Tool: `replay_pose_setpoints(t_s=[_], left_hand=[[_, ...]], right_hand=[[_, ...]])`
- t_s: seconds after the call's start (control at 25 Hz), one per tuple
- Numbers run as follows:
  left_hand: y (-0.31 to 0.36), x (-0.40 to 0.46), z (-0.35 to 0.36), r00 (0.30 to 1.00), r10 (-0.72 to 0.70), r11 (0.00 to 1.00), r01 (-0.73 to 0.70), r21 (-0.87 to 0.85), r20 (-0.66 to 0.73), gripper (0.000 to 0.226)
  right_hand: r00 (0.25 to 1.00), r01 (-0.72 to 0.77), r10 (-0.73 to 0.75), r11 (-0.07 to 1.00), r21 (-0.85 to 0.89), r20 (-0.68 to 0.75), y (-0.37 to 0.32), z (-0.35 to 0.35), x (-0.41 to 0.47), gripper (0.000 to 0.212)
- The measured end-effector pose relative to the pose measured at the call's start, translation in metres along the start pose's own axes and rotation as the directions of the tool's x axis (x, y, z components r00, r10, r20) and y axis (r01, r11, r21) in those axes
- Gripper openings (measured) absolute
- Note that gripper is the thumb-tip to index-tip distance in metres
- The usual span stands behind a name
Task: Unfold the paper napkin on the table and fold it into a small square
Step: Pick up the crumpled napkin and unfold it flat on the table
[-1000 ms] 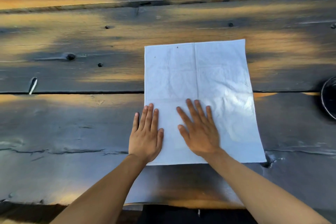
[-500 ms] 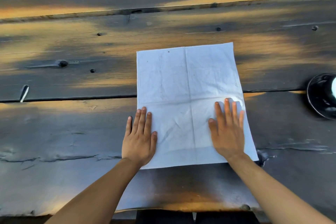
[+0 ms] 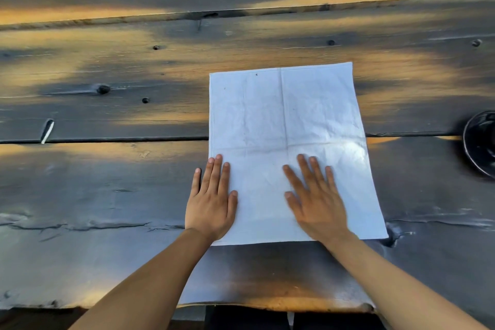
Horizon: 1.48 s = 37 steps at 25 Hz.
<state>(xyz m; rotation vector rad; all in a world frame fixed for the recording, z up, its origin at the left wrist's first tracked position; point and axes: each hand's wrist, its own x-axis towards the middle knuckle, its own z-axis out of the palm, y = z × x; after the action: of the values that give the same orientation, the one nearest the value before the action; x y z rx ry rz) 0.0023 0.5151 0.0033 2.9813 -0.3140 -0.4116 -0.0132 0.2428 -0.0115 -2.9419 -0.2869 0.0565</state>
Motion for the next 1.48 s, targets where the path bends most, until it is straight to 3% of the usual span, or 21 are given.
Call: replay_pose_setpoints(t_s=[0.16,0.36,0.48,0.6,0.68,0.76,1.04,1.2,1.32,1.48], left_hand=[[0.0,0.0,0.001,1.0,0.0,1.0,0.0,0.008,0.0,0.067],[-0.003,0.001,-0.003,0.999,0.028,0.999,-0.026,-0.045,0.032,0.068],[-0.01,-0.01,-0.012,0.994,0.08,0.988,-0.088,-0.124,-0.074,0.066],[-0.021,-0.042,-0.015,0.934,0.281,0.948,-0.307,-0.09,-0.219,0.039],[-0.029,-0.066,-0.012,0.878,0.428,0.896,-0.443,-0.023,-0.214,0.025],[-0.034,-0.075,-0.009,0.866,0.471,0.878,-0.478,-0.003,-0.167,0.021],[-0.037,-0.089,-0.017,0.884,0.46,0.888,-0.459,0.036,-0.085,0.022],[-0.016,-0.09,-0.019,0.944,0.325,0.945,-0.322,0.053,-0.061,0.015],[-0.003,-0.087,-0.024,0.966,0.258,0.966,-0.257,0.028,-0.01,0.015],[0.01,-0.089,-0.032,0.99,0.143,0.988,-0.144,-0.064,-0.008,0.009]], right_hand=[[0.994,-0.09,0.092,0.995,-0.035,0.06,0.068,-0.018,-0.015,0.061],[0.993,-0.102,0.095,0.989,0.104,0.071,0.071,-0.023,-0.017,0.061],[0.995,-0.097,0.092,0.976,0.195,0.034,0.077,-0.041,-0.031,0.047],[0.99,-0.138,0.132,0.972,0.189,0.048,0.087,-0.062,-0.059,0.034],[0.99,-0.106,0.088,0.981,0.162,0.111,0.096,-0.072,-0.077,0.031],[0.982,-0.05,0.023,0.989,0.142,0.188,0.105,-0.075,-0.087,0.029],[0.938,-0.065,0.007,0.986,0.156,0.346,0.125,-0.081,-0.096,0.027],[0.944,-0.038,0.004,0.995,0.096,0.331,0.124,-0.085,-0.099,0.008],[0.942,-0.034,0.02,0.999,0.038,0.334,0.12,-0.082,-0.101,0.018],[0.971,-0.021,0.0,0.996,0.084,0.24,0.11,-0.087,-0.101,0.02]])
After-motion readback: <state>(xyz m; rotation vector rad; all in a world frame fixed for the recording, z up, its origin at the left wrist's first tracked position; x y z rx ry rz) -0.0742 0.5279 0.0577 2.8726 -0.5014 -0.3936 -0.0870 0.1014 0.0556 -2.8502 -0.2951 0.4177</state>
